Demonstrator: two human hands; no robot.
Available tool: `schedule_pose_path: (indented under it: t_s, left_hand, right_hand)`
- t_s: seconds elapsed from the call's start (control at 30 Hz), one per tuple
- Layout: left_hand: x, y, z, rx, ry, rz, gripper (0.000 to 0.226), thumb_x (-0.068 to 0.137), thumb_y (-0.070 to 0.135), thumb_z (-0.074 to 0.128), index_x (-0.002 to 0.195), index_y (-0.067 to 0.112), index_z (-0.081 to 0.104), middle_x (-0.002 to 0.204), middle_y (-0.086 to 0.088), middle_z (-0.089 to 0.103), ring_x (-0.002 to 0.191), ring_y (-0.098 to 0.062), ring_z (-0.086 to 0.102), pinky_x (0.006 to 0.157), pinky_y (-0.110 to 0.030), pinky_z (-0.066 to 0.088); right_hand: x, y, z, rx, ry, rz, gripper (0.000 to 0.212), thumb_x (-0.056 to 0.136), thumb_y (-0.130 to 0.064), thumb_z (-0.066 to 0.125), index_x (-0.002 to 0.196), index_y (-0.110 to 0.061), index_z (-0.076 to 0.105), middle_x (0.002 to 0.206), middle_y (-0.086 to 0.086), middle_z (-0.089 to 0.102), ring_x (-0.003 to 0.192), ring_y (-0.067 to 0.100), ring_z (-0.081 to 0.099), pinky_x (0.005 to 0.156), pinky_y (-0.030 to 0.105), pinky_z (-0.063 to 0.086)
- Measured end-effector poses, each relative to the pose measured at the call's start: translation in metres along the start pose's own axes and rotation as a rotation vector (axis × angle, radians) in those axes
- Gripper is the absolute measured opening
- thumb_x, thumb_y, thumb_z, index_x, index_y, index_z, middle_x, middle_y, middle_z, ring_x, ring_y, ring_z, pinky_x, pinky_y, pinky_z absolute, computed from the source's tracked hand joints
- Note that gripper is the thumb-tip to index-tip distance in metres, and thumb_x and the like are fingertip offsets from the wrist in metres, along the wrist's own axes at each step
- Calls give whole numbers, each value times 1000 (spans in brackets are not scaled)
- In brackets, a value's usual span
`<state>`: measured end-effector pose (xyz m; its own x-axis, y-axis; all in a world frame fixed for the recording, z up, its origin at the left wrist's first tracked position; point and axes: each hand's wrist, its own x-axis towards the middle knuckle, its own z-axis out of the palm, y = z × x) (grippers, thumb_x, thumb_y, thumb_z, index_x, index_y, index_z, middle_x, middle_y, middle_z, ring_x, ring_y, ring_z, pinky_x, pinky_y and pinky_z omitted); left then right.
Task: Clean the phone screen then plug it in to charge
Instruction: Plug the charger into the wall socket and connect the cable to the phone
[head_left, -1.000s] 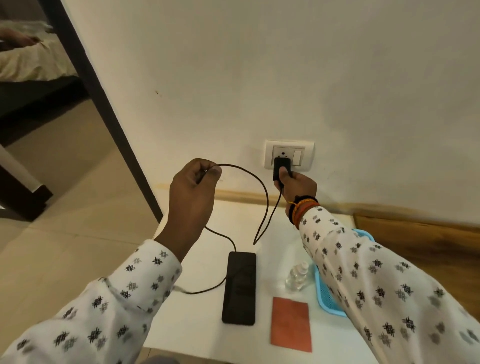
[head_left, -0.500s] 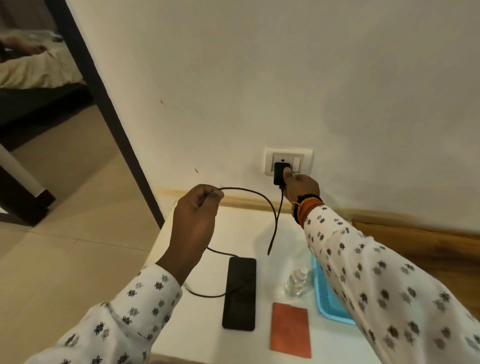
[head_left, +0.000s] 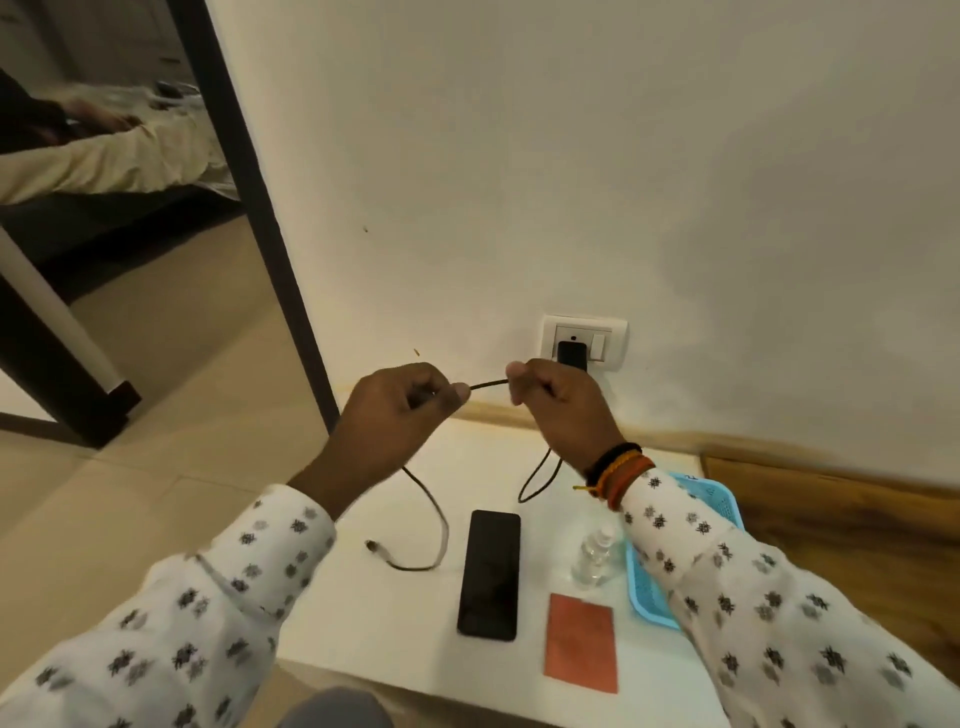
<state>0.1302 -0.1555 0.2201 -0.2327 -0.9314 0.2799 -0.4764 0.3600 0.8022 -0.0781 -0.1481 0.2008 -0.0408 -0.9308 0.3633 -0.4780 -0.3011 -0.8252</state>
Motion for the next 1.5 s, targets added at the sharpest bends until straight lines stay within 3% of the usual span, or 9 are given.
schedule_pose_path:
  t_s: [0.13,0.3,0.6,0.73,0.83,0.93,1.13,1.3,1.5]
  left_hand:
    - [-9,-22,-52,50,1,-29,28,85,48,72,73,23,70,49,6,48,44,-7,36,44,-18,32]
    - [-26,-51,-100,163,111,-98,34,80,53,74,69,21,70,44,7,52,35,-6,41,38,-18,41]
    - [-21,-45,-62,-284,227,-332,20,100,21,55,88,14,69,61,10,52,50,-7,42,55,-26,36]
    - [-11,-24,-23,-794,198,-582,22,97,4,41,87,10,60,66,-1,44,44,-10,31,41,-20,25]
    - [-11,-15,13,-1056,111,-715,22,102,9,39,87,10,54,60,0,47,37,-8,30,39,-18,25]
    - [-18,-23,44,-1121,142,-830,22,103,8,39,85,9,52,61,-2,44,36,-9,30,38,-19,28]
    - [-58,-59,88,-1018,131,-1002,25,98,3,48,73,4,54,48,-7,51,36,-15,49,47,-28,51]
    - [-86,-85,118,-953,106,-1109,37,104,34,45,85,7,62,66,-7,61,59,-22,58,62,-35,55]
    - [-129,-115,147,187,-227,-752,52,97,47,53,126,4,53,126,-18,58,115,-35,57,98,-42,47]
  right_hand:
    - [2,15,-17,88,195,183,39,97,-28,52,59,-21,55,64,-17,58,68,3,54,68,17,43]
    - [6,36,-37,223,452,411,37,97,-32,51,65,-17,61,88,14,69,74,15,57,88,46,52]
    - [-15,24,-4,-290,426,167,19,91,-12,59,108,-13,67,114,8,58,104,20,57,92,21,41]
    - [-49,-17,34,-107,103,-21,11,90,-17,64,100,-17,68,94,-7,67,81,6,62,78,24,52]
    - [-85,-33,69,75,-241,176,42,91,-36,61,132,-33,49,106,-10,68,92,6,65,83,24,52]
    - [-117,-28,83,218,-206,394,39,98,-28,49,136,-39,43,82,-5,70,68,1,63,65,16,50]
    - [-176,-9,62,256,107,531,23,92,-13,57,88,-35,65,76,-1,68,60,9,59,60,19,51]
    - [-191,-2,51,554,147,535,15,93,-10,60,100,-15,72,87,11,73,72,25,69,65,29,58]
    - [-193,20,45,383,399,515,14,93,-19,62,98,-27,73,74,11,68,62,19,64,64,26,56]
